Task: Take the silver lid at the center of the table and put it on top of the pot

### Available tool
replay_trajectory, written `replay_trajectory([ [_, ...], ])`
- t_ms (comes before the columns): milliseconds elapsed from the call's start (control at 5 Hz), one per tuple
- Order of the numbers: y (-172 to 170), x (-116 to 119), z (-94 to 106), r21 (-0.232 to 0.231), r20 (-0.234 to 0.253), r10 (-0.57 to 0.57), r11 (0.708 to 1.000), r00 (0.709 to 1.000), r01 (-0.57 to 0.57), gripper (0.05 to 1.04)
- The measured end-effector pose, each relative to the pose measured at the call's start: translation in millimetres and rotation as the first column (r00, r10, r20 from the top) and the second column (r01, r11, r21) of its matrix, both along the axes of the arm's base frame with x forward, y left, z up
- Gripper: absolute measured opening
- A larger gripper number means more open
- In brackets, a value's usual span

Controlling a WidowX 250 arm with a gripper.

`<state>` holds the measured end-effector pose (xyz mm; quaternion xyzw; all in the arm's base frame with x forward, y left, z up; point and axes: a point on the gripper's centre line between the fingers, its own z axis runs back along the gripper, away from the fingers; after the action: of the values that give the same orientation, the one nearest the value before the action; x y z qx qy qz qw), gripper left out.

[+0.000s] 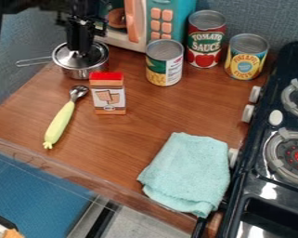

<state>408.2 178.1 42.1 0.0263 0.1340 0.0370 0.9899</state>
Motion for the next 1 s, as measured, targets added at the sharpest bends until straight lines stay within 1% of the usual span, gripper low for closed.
replay_trajectory([
  [200, -3.3, 5.4, 1.0, -0.024, 0.019, 0.018, 1.000, 1.000, -0.018, 0.268],
  [400, -3.9, 5.5, -0.1, -0.042, 0.026, 0.031, 0.999, 0.999, -0.030, 0.329],
  [600, -4.8, 3.5, -1.1, -0.058, 0.022, 0.037, 0.998, 0.999, -0.036, 0.618],
  [800, -6.8, -0.9, 0.0, -0.071, 0.007, 0.015, 0.997, 1.000, -0.015, 0.922],
  [1000, -15.7, -8.2, 3.9, -0.082, -0.011, -0.035, 0.996, 0.999, 0.034, 1.008],
])
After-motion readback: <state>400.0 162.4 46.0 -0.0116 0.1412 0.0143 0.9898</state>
